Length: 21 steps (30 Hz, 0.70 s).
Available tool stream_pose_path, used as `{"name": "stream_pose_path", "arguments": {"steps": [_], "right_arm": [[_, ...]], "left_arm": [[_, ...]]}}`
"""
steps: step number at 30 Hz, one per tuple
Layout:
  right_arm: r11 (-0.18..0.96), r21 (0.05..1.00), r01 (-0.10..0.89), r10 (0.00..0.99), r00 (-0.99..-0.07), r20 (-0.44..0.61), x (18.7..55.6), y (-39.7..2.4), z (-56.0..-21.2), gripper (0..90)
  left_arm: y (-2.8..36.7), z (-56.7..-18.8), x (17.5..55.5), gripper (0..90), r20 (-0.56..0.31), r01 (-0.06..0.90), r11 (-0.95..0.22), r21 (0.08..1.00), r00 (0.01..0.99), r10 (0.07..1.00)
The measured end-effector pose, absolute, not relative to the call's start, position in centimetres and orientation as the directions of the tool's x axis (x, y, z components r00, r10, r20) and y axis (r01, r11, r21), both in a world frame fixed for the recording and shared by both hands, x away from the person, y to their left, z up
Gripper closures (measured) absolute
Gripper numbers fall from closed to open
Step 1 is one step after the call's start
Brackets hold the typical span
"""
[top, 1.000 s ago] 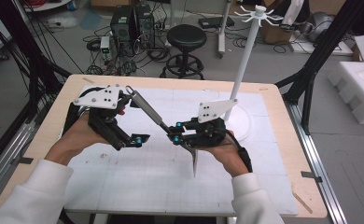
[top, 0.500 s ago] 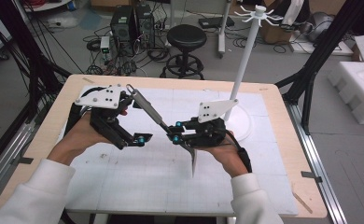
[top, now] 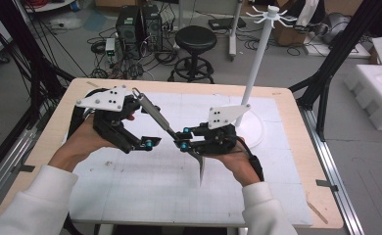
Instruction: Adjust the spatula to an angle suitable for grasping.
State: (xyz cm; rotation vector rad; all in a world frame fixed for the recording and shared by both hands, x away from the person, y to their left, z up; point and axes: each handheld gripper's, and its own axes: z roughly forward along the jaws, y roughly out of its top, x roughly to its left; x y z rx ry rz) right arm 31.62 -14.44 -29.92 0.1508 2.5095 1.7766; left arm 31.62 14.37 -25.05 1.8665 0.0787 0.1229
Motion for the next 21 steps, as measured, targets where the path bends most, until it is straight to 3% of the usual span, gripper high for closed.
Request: {"name": "stream_pose_path", "arguments": {"steps": [10,21], "right_arm": [[0.349,0.936,0.038,0.098,-0.995,0.003,31.68,-14.16,-29.89,74.9],[0.346,0.938,0.026,0.085,-0.996,-0.003,31.60,-13.73,-29.79,74.9]], "left_arm": [[14.40,-25.08,31.74,22.7,0.031,-0.003,-0.281,0.960,0.995,0.097],[14.49,-25.06,31.78,39.8,0.035,-0.015,-0.272,0.962,0.997,0.069]]}}
